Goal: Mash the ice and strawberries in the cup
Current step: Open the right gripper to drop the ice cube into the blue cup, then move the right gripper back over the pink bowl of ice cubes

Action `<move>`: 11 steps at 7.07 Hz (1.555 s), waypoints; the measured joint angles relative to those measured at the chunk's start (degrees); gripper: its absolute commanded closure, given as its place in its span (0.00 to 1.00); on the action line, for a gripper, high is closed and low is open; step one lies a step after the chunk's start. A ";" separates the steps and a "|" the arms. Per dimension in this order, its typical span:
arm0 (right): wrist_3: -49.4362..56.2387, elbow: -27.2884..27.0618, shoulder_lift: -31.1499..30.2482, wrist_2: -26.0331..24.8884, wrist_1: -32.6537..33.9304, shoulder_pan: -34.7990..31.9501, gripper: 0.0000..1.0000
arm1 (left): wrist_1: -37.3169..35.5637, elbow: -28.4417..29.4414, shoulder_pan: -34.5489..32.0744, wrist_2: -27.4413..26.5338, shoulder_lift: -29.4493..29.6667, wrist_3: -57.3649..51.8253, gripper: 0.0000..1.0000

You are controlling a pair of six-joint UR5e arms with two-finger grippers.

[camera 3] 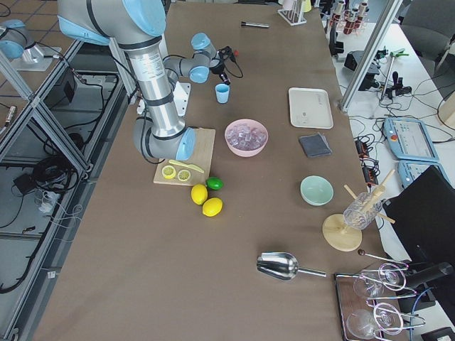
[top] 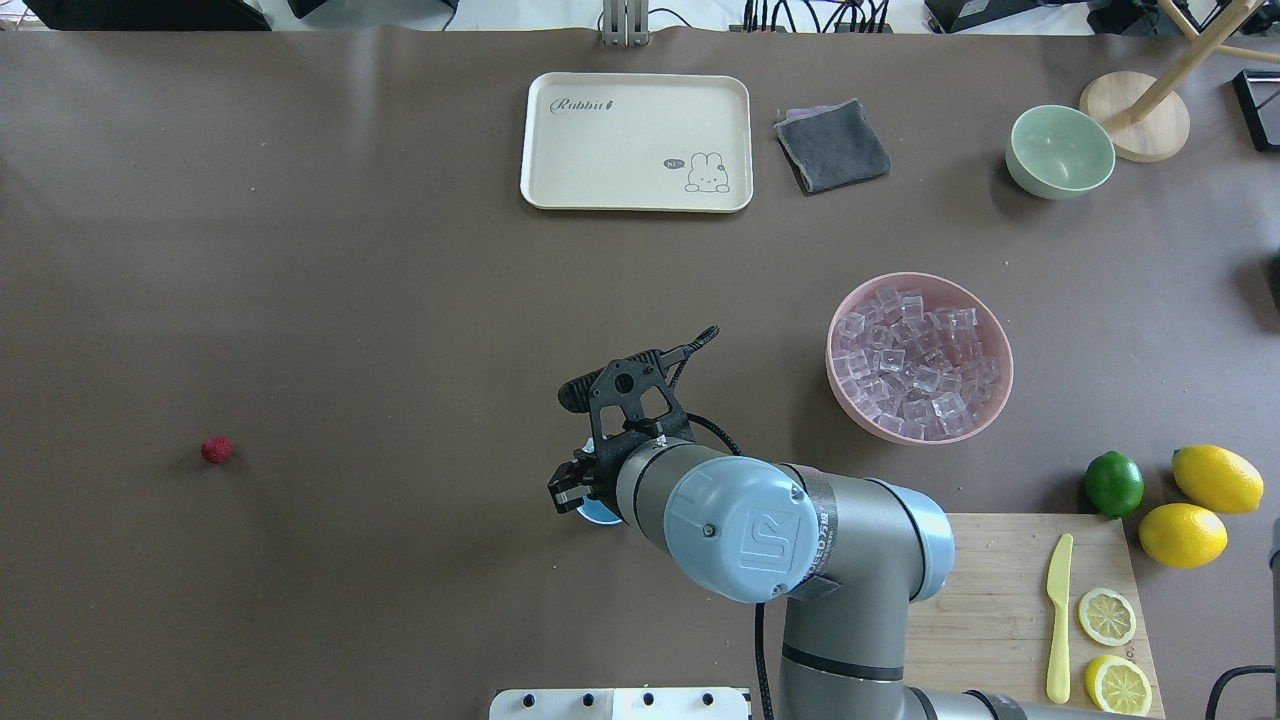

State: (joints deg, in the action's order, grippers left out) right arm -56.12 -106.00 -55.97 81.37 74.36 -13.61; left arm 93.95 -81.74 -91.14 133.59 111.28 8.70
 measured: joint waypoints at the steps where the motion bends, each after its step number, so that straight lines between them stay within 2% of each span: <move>1: 0.05 0.02 -0.20 -0.01 -0.02 0.01 0.11 | 0.00 0.00 0.00 0.00 -0.08 0.00 0.01; 2: 0.06 -0.12 -0.28 0.01 -0.08 0.07 0.01 | 0.02 -0.01 0.00 0.00 -0.17 0.00 0.01; 7: 0.01 -2.61 -1.26 -0.12 -0.90 -1.00 0.01 | 0.09 -0.40 -0.05 0.06 -0.19 0.00 0.01; 8: 0.05 -3.55 -1.76 0.65 -0.91 -2.66 0.01 | 0.09 -0.54 -0.03 0.08 -0.19 0.00 0.01; 11: -0.73 -4.77 -3.33 7.48 -0.97 -11.86 0.00 | -0.35 -2.44 -0.17 0.89 -0.33 0.00 0.01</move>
State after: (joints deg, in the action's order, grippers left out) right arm -56.84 -110.77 -59.30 88.85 73.38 -25.47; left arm 93.60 -84.17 -91.31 134.49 110.95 8.70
